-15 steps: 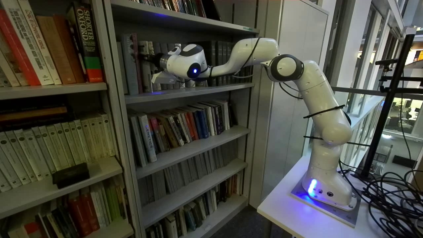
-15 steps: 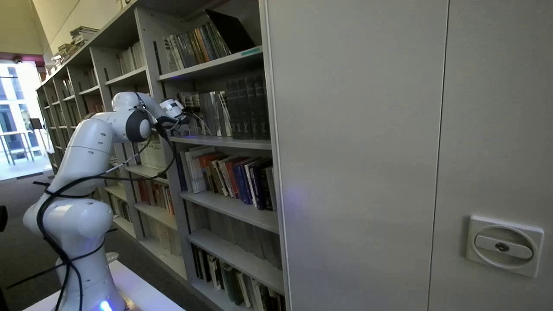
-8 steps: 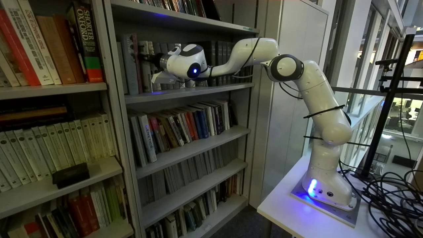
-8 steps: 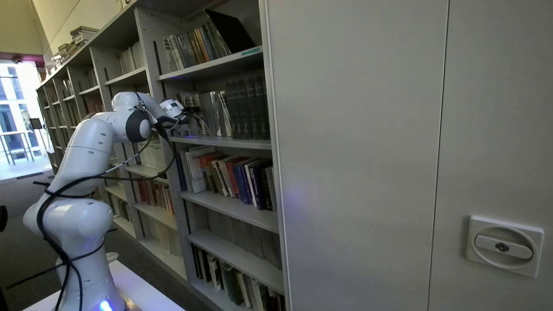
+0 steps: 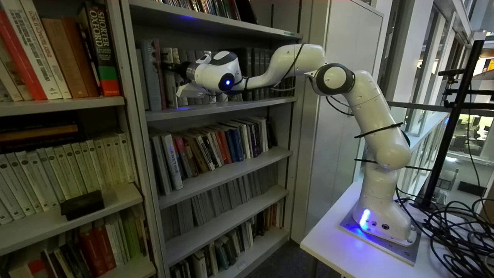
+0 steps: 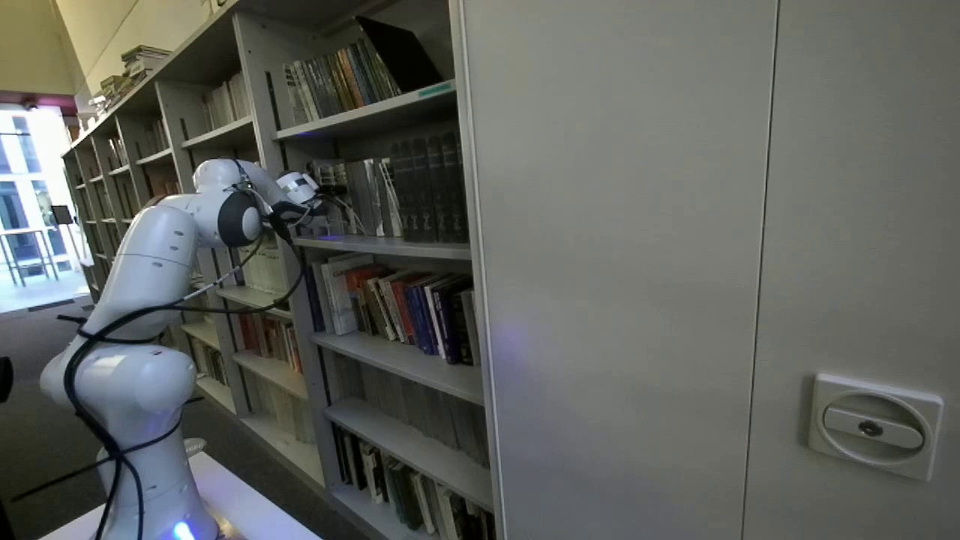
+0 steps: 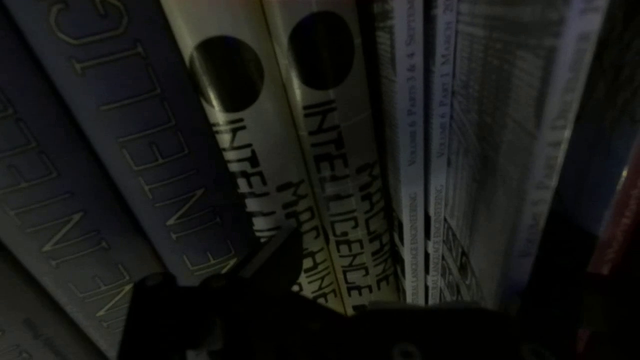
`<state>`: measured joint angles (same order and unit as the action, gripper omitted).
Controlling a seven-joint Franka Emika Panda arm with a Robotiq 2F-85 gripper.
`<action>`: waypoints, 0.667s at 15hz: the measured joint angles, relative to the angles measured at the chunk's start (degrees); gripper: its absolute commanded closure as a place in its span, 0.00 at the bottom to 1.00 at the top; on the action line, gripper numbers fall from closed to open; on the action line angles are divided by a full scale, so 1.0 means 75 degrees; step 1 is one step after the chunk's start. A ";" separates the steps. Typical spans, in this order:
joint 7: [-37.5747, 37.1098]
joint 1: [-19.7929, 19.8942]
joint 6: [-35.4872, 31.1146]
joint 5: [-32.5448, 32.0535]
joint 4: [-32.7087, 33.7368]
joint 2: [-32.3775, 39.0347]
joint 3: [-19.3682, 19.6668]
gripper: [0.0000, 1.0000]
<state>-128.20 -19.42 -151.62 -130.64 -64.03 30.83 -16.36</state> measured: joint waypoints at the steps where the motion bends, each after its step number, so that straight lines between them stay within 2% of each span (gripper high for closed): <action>1: 0.0000 -0.0001 0.0000 0.0000 -0.0004 -0.0004 0.0000 0.00; 10: 0.0000 -0.0016 0.0007 0.0000 -0.0214 -0.0171 -0.0003 0.00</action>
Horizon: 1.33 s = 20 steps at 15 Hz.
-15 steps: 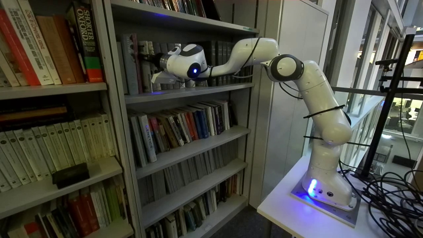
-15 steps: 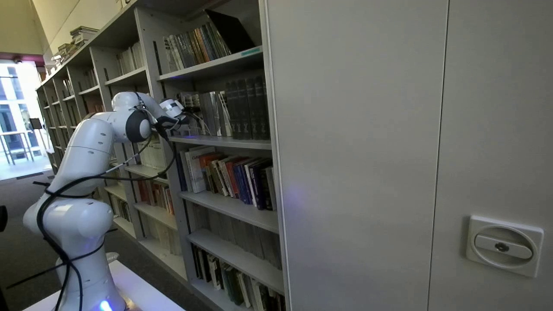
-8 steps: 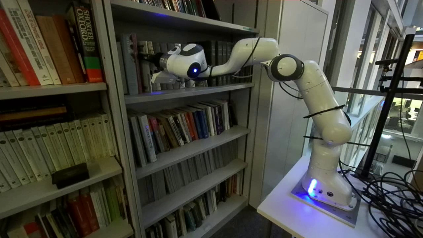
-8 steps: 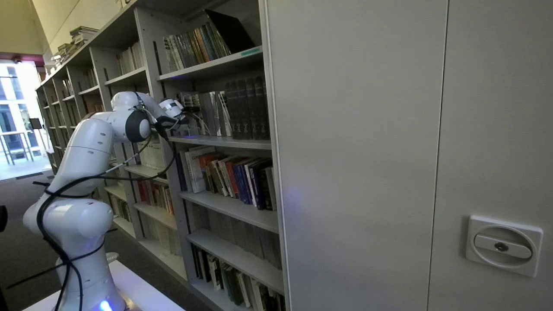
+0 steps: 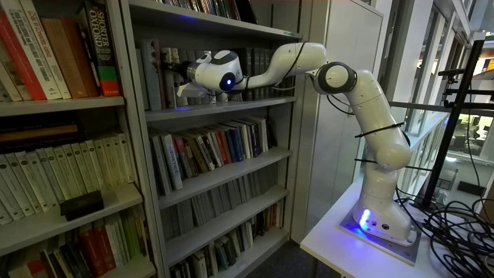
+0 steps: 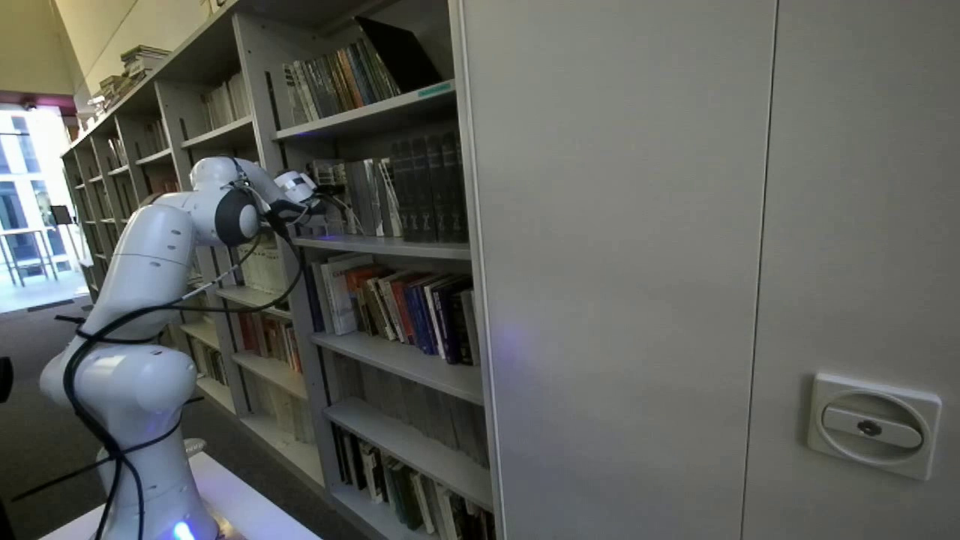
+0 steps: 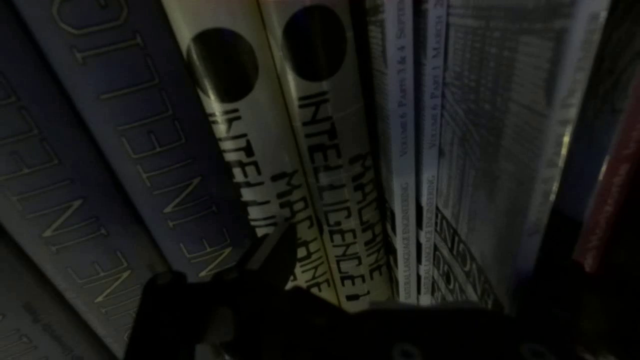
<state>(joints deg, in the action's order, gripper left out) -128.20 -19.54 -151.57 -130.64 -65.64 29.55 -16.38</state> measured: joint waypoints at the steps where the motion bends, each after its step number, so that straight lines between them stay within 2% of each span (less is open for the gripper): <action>1: 0.0000 -0.0002 0.0010 0.0000 -0.0084 -0.0064 0.0000 0.00; 10: -0.0020 -0.0080 0.0118 0.0000 -0.0947 -0.0689 -0.0032 0.00; 20: -0.0030 -0.0726 0.0225 0.0000 -0.1583 -0.0942 -0.0339 0.00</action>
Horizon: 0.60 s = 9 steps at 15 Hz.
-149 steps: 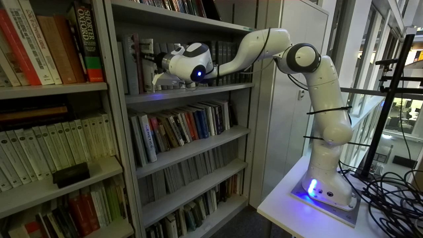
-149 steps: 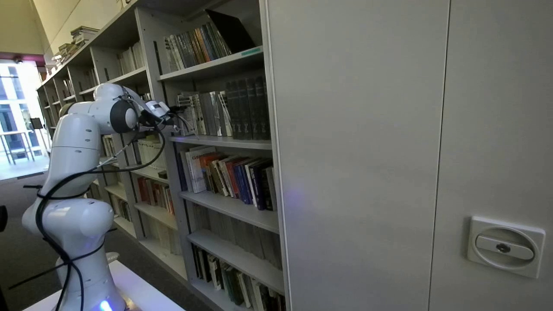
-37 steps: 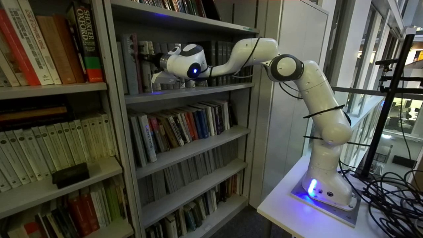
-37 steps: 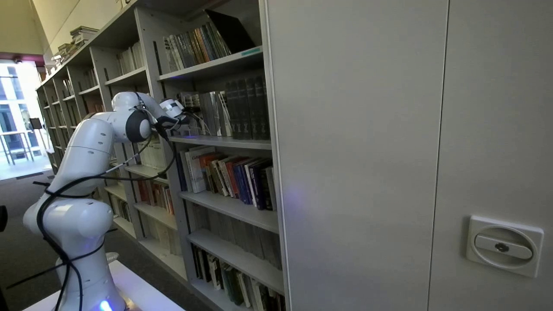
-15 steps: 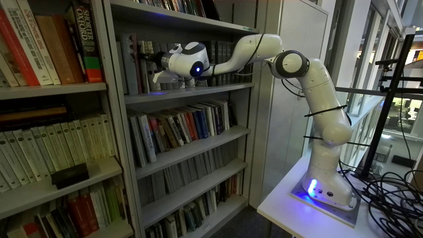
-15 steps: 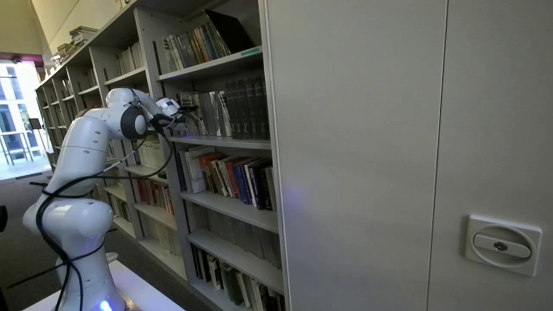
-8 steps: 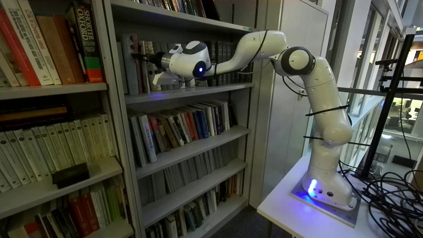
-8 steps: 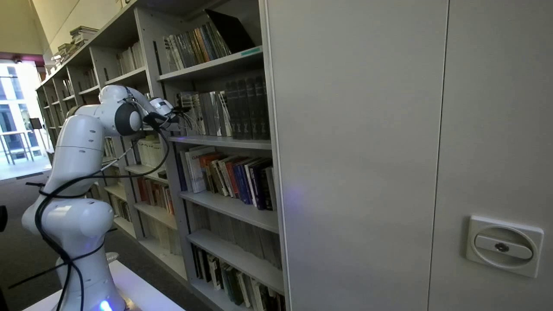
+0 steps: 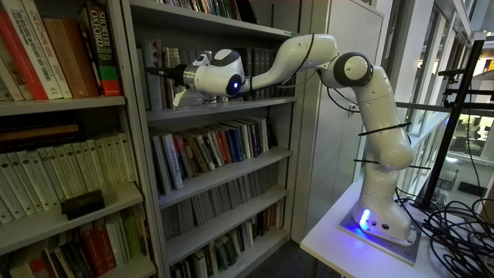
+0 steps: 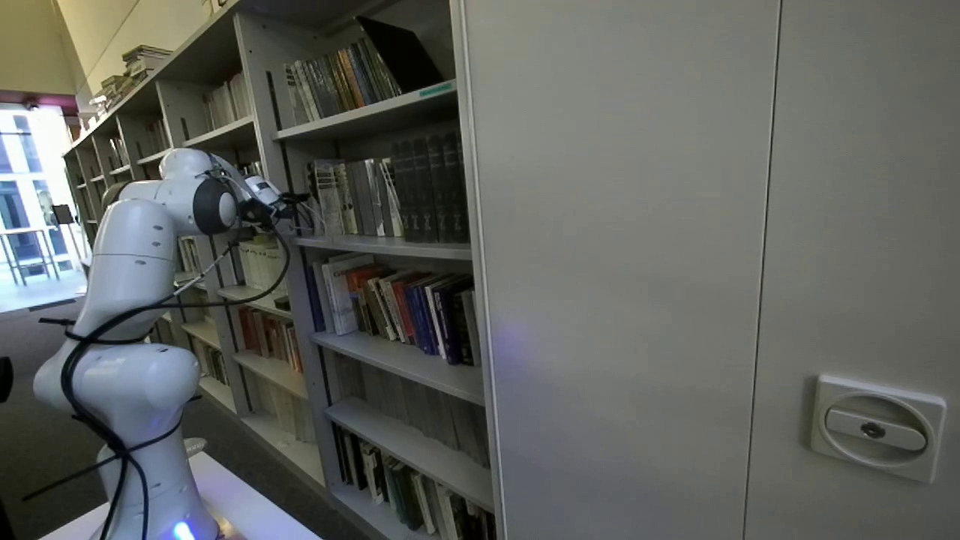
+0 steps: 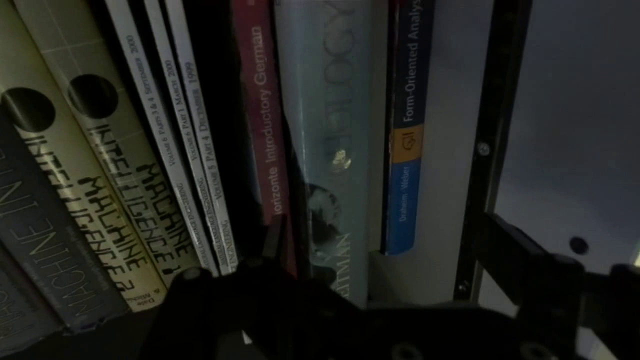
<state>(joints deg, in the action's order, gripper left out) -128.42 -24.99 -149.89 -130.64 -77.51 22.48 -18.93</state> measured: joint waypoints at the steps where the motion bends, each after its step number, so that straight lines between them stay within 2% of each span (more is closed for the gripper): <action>1: -0.0002 -0.0020 0.0036 0.0000 -0.0073 -0.0046 -0.0001 0.00; 9: 0.0001 -0.0022 0.0622 0.0000 -0.0717 -0.0714 0.0103 0.00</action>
<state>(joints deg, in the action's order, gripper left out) -128.42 -25.15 -145.23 -130.64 -82.89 17.13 -18.16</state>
